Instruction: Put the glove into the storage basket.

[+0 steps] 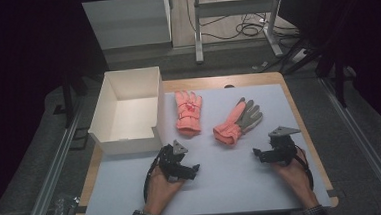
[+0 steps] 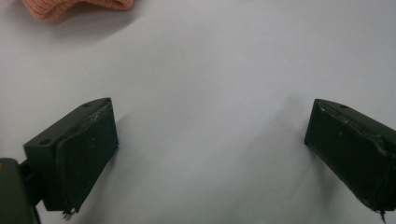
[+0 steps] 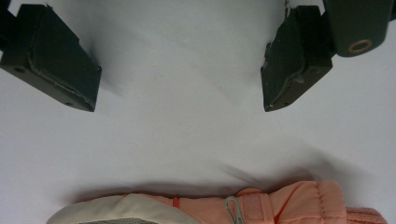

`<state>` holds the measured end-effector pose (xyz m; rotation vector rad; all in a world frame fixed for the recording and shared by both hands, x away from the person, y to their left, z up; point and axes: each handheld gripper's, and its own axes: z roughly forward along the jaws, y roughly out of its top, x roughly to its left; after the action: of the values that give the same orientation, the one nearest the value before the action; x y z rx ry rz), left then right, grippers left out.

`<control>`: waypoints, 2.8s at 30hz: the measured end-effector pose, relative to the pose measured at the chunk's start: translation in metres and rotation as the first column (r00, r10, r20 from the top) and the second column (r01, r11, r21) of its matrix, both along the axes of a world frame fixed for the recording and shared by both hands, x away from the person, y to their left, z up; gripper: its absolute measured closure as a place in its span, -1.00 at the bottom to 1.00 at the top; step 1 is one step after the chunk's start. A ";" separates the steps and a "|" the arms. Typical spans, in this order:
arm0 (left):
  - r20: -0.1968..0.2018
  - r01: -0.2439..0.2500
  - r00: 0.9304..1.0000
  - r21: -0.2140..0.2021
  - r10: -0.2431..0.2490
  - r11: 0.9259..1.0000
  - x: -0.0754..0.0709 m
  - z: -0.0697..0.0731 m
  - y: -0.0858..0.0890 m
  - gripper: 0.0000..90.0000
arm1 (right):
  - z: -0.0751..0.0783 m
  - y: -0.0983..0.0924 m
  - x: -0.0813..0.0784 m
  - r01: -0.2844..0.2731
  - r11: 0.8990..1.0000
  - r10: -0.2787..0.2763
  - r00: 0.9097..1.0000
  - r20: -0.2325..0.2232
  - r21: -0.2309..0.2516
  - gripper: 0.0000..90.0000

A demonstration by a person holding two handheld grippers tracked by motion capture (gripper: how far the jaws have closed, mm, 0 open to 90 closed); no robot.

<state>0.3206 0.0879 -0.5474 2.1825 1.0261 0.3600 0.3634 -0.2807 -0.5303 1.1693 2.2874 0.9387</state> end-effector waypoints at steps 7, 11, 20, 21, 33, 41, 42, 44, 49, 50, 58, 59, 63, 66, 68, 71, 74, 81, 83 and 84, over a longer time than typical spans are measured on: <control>-0.001 0.000 1.000 0.002 0.000 1.000 0.000 0.000 0.000 -0.95 | 0.000 0.000 0.000 -0.003 1.000 0.003 1.000 0.001 0.003 -0.71; -0.001 0.000 1.000 0.001 0.000 1.000 0.000 0.000 0.000 -0.95 | 0.001 0.001 -0.001 -0.006 1.000 0.006 1.000 0.001 -0.001 -0.70; -0.001 0.000 1.000 0.002 0.000 1.000 0.000 0.000 0.000 -0.95 | 0.004 0.002 0.000 -0.020 1.000 0.020 1.000 -0.021 0.022 -0.61; 0.000 0.000 1.000 0.002 0.000 1.000 0.000 0.000 0.000 -0.95 | 0.006 0.002 0.000 -0.026 0.999 0.026 0.999 -0.023 0.026 -0.60; 0.001 0.001 1.000 0.001 -0.001 1.000 0.000 0.000 0.000 -0.95 | 0.023 0.009 0.008 -0.038 0.997 0.039 0.999 -0.020 0.063 -0.60; 0.003 0.002 1.000 0.003 -0.002 1.000 0.000 0.000 0.000 -0.95 | 0.038 0.017 0.014 -0.058 0.996 0.059 0.998 -0.017 0.060 -0.53; 0.003 0.002 1.000 0.003 -0.002 1.000 0.000 0.000 0.000 -0.95 | 0.039 0.019 0.015 -0.061 0.996 0.062 0.998 -0.014 0.061 -0.50; 0.003 0.003 1.000 0.003 -0.003 1.000 0.000 0.000 0.000 -0.95 | 0.043 0.023 0.020 -0.071 0.996 0.072 0.997 -0.012 0.062 -0.42; 0.003 0.002 1.000 0.002 -0.002 1.000 0.000 0.000 0.000 -0.95 | 0.045 0.032 0.032 -0.079 0.995 0.080 0.997 -0.009 0.056 -0.17; 0.003 0.002 1.000 0.002 -0.002 1.000 0.000 0.000 0.000 -0.95 | 0.045 0.032 0.032 -0.079 0.995 0.080 0.997 -0.009 0.056 -0.17; 0.002 0.002 1.000 0.002 -0.002 1.000 0.000 0.000 0.000 -0.95 | 0.054 0.038 0.058 -0.040 0.997 0.040 0.999 -0.002 0.066 0.15; 0.003 0.002 1.000 0.002 -0.002 1.000 0.000 0.000 0.000 -0.95 | 0.055 0.040 0.061 -0.037 0.997 0.038 0.999 -0.003 0.064 0.15; 0.003 0.002 1.000 0.002 -0.002 1.000 0.000 0.000 0.000 -0.95 | 0.054 0.045 0.071 -0.020 0.999 0.020 1.000 -0.008 0.047 0.10; 0.003 0.001 1.000 0.002 -0.001 1.000 0.000 0.000 0.000 -0.95 | 0.047 0.049 0.084 0.025 0.999 -0.024 0.999 -0.024 0.038 -0.08; 0.003 0.001 1.000 0.002 -0.001 1.000 0.000 0.000 0.000 -0.95 | 0.041 0.049 0.090 0.045 0.998 -0.043 0.998 -0.045 0.035 -0.11; 0.003 0.002 1.000 0.002 -0.002 1.000 0.000 0.000 0.000 -0.95 | 0.032 0.050 0.097 0.061 0.998 -0.058 0.996 -0.074 0.034 -0.10; 0.003 0.002 1.000 0.002 -0.002 1.000 0.000 0.000 0.000 -0.95 | 0.028 0.051 0.098 0.066 0.997 -0.062 0.995 -0.084 0.042 -0.02; 0.003 0.002 1.000 0.002 -0.002 1.000 0.000 0.000 0.000 -0.95 | 0.026 0.055 0.098 0.075 0.997 -0.074 0.995 -0.073 0.007 0.57; 0.003 0.002 1.000 0.002 -0.002 1.000 0.000 0.000 0.000 -0.95 | 0.025 0.055 0.097 0.074 0.997 -0.073 0.995 -0.075 0.016 0.78; 0.003 0.002 1.000 0.002 -0.002 1.000 0.000 0.000 0.000 -0.95 | 0.025 0.055 0.097 0.074 0.997 -0.073 0.995 -0.075 0.016 0.78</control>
<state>0.3209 0.0881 -0.5474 2.1840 1.0226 0.3635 0.4604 -0.2253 -0.5052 1.3081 2.2807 0.9057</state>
